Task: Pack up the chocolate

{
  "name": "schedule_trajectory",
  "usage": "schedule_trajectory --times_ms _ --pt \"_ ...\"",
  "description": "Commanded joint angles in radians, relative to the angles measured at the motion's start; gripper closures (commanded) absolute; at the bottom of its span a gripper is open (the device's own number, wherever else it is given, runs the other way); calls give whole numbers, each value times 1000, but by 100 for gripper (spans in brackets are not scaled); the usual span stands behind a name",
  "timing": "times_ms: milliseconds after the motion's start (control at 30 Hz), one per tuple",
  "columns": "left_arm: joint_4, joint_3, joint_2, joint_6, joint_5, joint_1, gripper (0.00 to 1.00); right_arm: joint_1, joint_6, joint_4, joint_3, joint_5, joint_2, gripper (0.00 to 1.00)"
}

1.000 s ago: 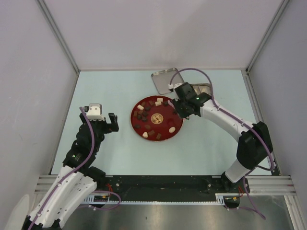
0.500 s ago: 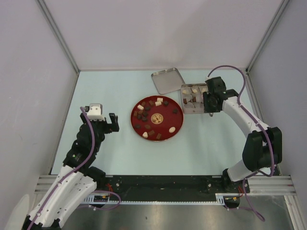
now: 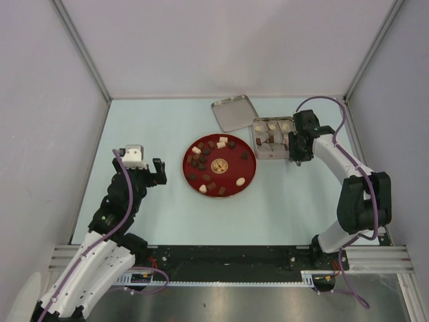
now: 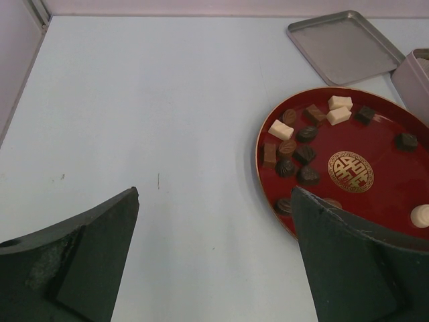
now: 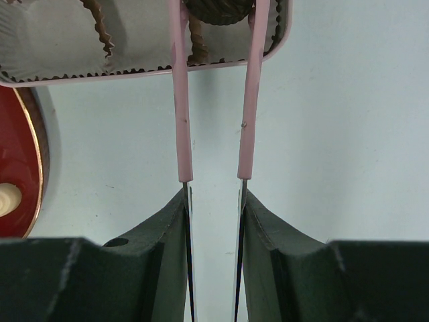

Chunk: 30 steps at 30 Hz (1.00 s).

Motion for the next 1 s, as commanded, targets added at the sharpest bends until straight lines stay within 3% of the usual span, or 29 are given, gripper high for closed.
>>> schedule_trajectory --times_ms 0,300,700,967 --pt "17 -7 -4 14 7 -6 0 -11 19 37 -4 -2 17 92" --pt "17 -7 -7 14 5 -5 0 -17 23 44 -13 38 41 83" --pt "19 -7 -7 16 7 -5 0 -17 28 43 -19 58 20 52" --pt "19 -7 -7 14 10 -5 0 -7 16 49 -19 56 -66 50"
